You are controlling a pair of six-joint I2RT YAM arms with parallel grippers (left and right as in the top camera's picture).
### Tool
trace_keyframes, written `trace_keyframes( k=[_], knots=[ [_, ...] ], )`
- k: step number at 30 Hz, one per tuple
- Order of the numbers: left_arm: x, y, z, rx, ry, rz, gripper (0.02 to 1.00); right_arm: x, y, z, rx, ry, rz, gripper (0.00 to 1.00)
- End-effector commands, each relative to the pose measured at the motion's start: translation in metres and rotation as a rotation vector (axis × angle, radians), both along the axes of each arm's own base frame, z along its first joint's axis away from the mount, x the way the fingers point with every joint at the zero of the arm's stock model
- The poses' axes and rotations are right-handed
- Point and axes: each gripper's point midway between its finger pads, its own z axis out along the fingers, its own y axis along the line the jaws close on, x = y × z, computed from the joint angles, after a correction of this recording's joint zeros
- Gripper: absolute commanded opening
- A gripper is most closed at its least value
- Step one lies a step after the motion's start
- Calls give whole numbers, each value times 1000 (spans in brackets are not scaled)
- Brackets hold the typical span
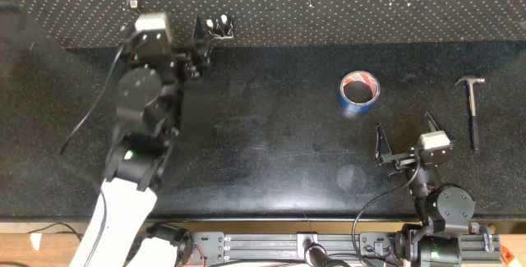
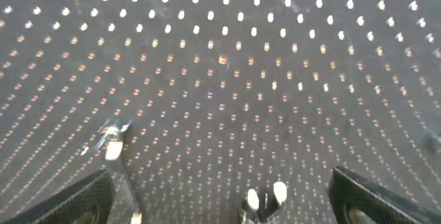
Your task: Place Tools Onto Pegboard
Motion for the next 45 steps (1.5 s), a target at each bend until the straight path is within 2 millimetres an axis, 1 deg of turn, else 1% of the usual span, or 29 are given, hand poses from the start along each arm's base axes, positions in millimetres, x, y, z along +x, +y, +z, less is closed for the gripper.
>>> trace_keyframes(
  k=[1, 3, 5, 6, 8, 9, 11, 16, 19, 22, 25, 29, 30, 34, 36, 42, 45],
  knots=[
    [-42, 5, 6, -5, -5, -48, 996, 0, 1, -1, 15, 3, 5, 996],
    [-57, 9, -3, -16, -2, -60, 996, 0, 1, -1, 15, 3, 5, 993],
    [-71, 13, -17, -22, -8, -74, 996, 0, 1, -1, 15, 3, 5, 996],
    [-81, 16, -30, -29, -19, -79, 996, 0, 1, -1, 15, 3, 5, 996],
    [-91, 22, -46, -38, -61, -80, 996, 0, 1, -1, 15, 3, 5, 996],
    [-93, 23, -50, -40, -75, -82, 996, 0, 1, -1, 15, 3, 5, 996],
    [-100, 27, -65, -45, -132, -90, 998, 0, 1, -1, 15, 3, 5, 996],
    [-111, 38, -83, -39, -254, -76, 996, 0, 1, -1, 15, 3, 5, 996],
    [-118, 44, -87, -30, -331, -64, 996, 0, 1, -1, 15, 3, 5, 996],
    [-121, 48, -95, -37, -339, -47, 996, 0, 1, -1, 15, 3, 5, 996],
    [-123, 49, -101, -39, -316, -42, 996, 0, 1, -1, 15, 3, 5, 996],
    [-125, 49, -115, -47, -261, -41, 996, 0, 1, -1, 15, 3, 5, 996],
    [-126, 49, -121, -49, -239, -40, 996, 0, 1, -1, 15, 3, 5, 996],
    [-125, 43, -158, -65, -89, -56, 996, 0, 1, -1, 15, 3, 5, 996],
    [-125, 44, -167, -67, -52, -54, 996, 0, 1, -1, 15, 3, 5, 996],
    [-125, 45, -167, -65, -53, -48, 996, 0, 1, -1, 15, 3, 5, 996],
    [-125, 43, -167, -16, -53, -60, 996, 0, 1, -1, 15, 3, 5, 996]
  ],
)
